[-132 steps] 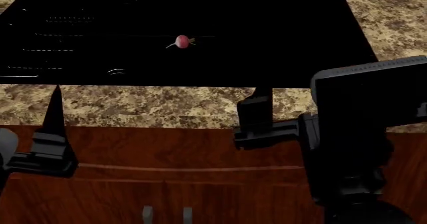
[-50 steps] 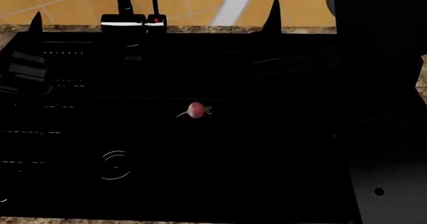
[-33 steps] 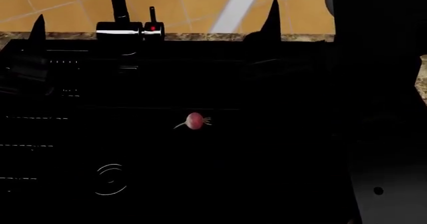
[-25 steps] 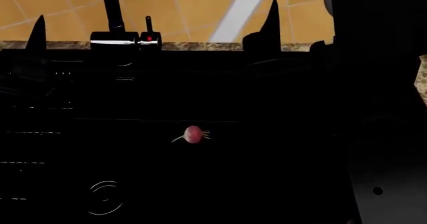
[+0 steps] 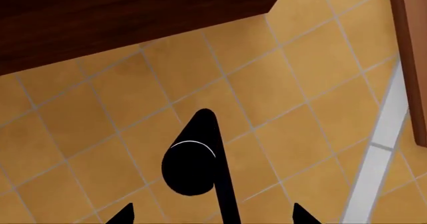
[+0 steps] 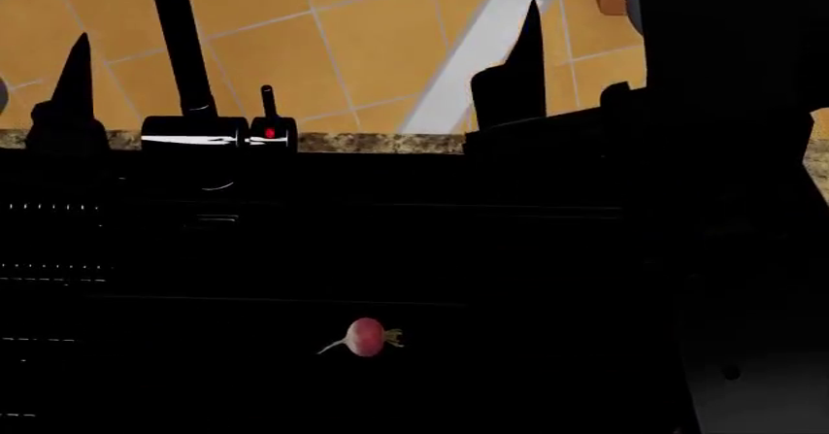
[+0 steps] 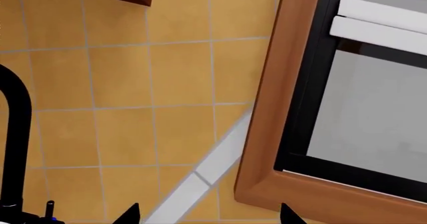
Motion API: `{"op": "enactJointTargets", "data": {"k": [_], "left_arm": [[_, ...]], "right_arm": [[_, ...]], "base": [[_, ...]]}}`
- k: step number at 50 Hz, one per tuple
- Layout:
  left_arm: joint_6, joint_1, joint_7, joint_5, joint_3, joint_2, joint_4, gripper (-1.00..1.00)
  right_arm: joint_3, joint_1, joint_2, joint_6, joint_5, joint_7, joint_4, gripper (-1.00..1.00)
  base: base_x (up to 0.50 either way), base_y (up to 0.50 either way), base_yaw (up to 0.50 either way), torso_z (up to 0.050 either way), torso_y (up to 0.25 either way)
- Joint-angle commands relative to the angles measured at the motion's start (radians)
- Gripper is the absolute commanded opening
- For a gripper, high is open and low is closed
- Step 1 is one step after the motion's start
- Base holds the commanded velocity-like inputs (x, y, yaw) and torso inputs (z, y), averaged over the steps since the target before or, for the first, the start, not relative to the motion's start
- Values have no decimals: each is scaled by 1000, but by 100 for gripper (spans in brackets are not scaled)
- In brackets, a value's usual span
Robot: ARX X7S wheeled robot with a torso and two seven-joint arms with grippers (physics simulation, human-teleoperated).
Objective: Pick the radish from the sink and place it on the plate located on the counter
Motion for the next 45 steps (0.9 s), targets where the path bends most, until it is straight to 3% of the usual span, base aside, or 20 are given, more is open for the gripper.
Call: {"op": "enactJointTargets", "data": {"k": [1,16,17,18,19,45], "left_arm": [[5,6,-3,-3,0,-4,-1,100],[1,11,-1,-9,-5,-1,-3,100],[-113,16,176,225,-9,84,82,100],[-19,19,175,225,-7,84,9,100],[-14,18,174,225,-1,83,3,100],[-45,17,177,210,1,73,45,100]], "right_arm": [[7,-4,-2,-6,7,-1,6,100],[-2,-16,6,-24,5,1,13,100],[-9,-19,-2,-21,-32,-24,11,100],[-10,-19,-2,-24,-32,-24,15,100],[-7,-17,-3,-20,-31,-24,15,100],[2,-17,-2,-18,-16,-21,10,100]], "base": [[0,0,0,0,0],[0,0,0,0,0],[0,0,0,0,0],[0,0,0,0,0],[0,0,0,0,0],[-3,-127,0,0,0]]}}
